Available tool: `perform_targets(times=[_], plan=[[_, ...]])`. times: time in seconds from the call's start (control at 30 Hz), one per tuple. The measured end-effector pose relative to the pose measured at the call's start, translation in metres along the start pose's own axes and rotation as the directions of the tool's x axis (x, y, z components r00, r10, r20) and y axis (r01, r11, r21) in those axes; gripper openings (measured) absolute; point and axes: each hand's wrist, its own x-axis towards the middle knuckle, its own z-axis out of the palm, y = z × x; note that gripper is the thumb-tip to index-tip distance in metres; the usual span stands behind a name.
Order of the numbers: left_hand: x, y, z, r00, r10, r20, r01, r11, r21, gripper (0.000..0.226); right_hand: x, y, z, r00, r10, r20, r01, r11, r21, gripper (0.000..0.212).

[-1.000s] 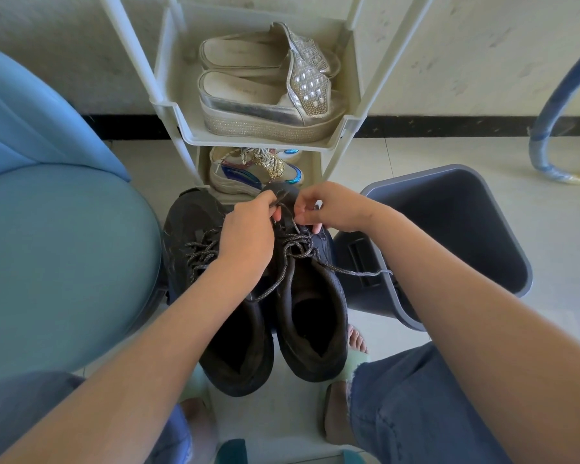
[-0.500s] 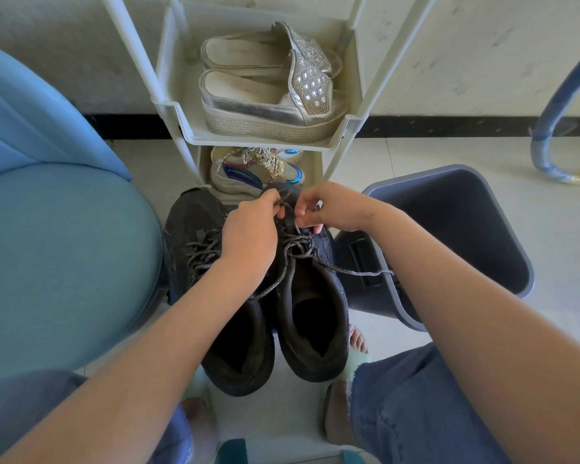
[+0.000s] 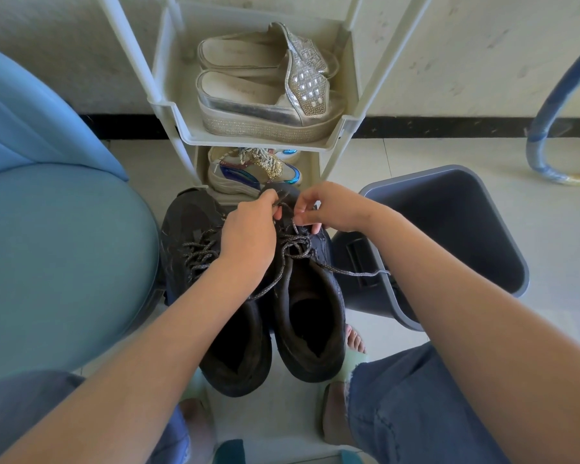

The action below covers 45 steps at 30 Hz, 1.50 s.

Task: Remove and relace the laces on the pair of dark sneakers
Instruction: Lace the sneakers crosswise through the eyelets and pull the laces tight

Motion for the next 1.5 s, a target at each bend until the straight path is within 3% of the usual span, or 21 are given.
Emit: perform_targets(times=[0.13,0.27,0.4,0.6,0.77,0.9,1.1,1.23,1.5], plan=[[-0.001,-0.001,0.000,1.000,0.008,0.015,-0.008,1.000,0.008,0.018,-0.001,0.000,0.000,1.000,0.007,-0.005,-0.007,1.000,0.004,0.006],[-0.002,-0.003,-0.002,0.997,-0.004,0.075,0.010,0.997,-0.072,0.022,-0.004,0.003,-0.005,1.000,-0.018,-0.018,0.019,0.998,0.054,0.004],[-0.008,-0.005,-0.008,0.991,-0.062,0.119,0.087,0.972,-0.219,0.033,-0.014,0.010,-0.010,0.999,-0.045,0.001,0.045,0.999,0.025,0.014],[-0.023,-0.003,-0.017,0.995,-0.088,0.054,0.096,0.981,-0.169,0.020,-0.023,0.011,-0.002,0.994,-0.106,-0.006,0.106,0.994,0.023,0.014],[-0.022,-0.002,-0.019,0.979,-0.167,0.116,0.188,0.961,-0.203,0.018,-0.019,0.008,0.005,0.990,-0.128,-0.052,0.127,0.991,-0.039,0.006],[-0.027,-0.003,-0.017,0.982,-0.075,0.174,0.097,0.988,-0.122,0.018,-0.019,0.004,0.005,0.996,-0.085,-0.029,0.086,0.996,0.016,0.003],[-0.028,-0.003,-0.015,0.991,0.018,0.132,-0.030,0.996,0.089,0.022,-0.020,-0.001,-0.003,0.996,-0.084,-0.012,0.085,0.996,0.016,0.006],[-0.028,-0.002,-0.016,0.987,-0.043,0.152,0.052,0.997,-0.051,0.003,-0.019,-0.002,-0.003,0.996,-0.079,-0.035,0.080,0.997,0.009,0.006],[-0.028,0.004,-0.007,0.990,0.006,0.143,-0.006,1.000,0.001,0.010,-0.018,-0.002,-0.005,0.993,-0.102,-0.058,0.104,0.994,0.037,0.006]])
